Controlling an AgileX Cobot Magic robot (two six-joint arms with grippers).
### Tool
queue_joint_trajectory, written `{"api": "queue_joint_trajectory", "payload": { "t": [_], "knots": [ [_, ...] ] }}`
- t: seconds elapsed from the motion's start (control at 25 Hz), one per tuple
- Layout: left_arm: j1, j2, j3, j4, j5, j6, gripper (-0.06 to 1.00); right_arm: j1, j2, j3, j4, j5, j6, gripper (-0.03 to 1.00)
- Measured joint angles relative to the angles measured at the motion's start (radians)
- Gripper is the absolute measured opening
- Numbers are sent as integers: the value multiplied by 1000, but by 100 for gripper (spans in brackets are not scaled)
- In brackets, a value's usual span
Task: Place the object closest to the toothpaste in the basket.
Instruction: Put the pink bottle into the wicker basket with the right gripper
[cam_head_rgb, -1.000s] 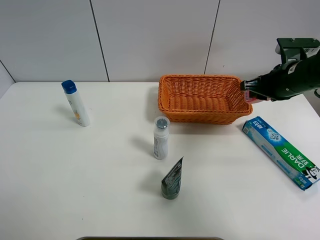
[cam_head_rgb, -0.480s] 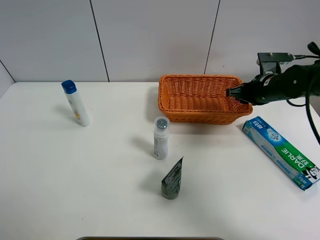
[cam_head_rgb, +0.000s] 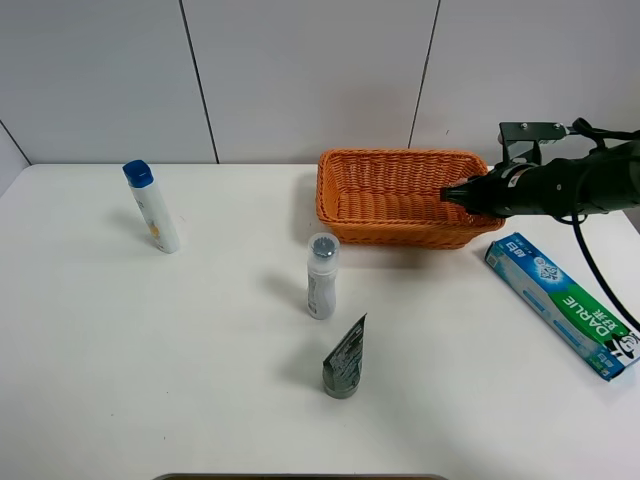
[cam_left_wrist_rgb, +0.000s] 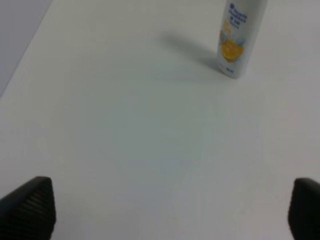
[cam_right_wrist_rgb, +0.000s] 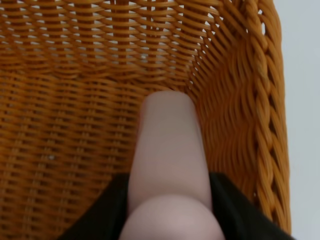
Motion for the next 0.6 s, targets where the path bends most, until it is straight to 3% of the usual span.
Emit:
{"api": "queue_joint_trajectory", "payload": {
  "t": [0.44, 0.6],
  "knots": [
    [0, 0, 0, 0, 0, 0, 94, 0, 30, 0, 0, -38, 36, 38],
    [0, 0, 0, 0, 0, 0, 94, 0, 30, 0, 0, -46, 36, 54]
  ]
}}
